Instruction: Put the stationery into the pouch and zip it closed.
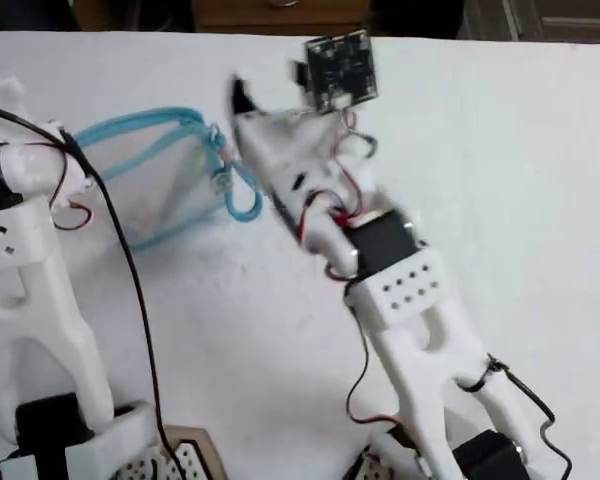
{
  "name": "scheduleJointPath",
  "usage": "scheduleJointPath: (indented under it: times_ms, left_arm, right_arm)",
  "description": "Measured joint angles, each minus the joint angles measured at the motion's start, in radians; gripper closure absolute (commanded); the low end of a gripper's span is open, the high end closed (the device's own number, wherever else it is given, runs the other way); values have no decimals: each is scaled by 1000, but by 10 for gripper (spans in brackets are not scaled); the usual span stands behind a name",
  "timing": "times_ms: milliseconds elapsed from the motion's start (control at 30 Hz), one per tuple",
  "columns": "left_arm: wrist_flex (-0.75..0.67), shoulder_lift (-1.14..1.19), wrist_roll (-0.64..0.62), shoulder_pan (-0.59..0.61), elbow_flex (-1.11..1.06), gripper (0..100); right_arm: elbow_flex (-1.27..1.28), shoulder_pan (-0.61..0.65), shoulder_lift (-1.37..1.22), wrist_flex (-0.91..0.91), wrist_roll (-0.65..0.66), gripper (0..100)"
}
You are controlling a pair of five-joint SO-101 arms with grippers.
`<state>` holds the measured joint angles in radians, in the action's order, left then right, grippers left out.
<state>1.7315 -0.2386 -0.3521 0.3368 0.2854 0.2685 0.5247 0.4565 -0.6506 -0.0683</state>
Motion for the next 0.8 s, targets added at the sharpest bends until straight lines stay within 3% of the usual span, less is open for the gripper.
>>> scheduleJointPath:
  times_ms: [100, 200, 533, 800]
  left_arm:
    - [0, 0, 0, 0, 0, 978]
    - [0, 0, 0, 0, 0, 978]
    - [0, 0, 0, 0, 0, 978]
    - [0, 0, 0, 0, 0, 978]
  right_arm:
    - [103, -14, 0, -86, 129, 745]
    - [258, -14, 0, -52, 173, 745]
    - [692, 41, 0, 519, 192, 745]
    - [700, 127, -20, 608, 192, 745]
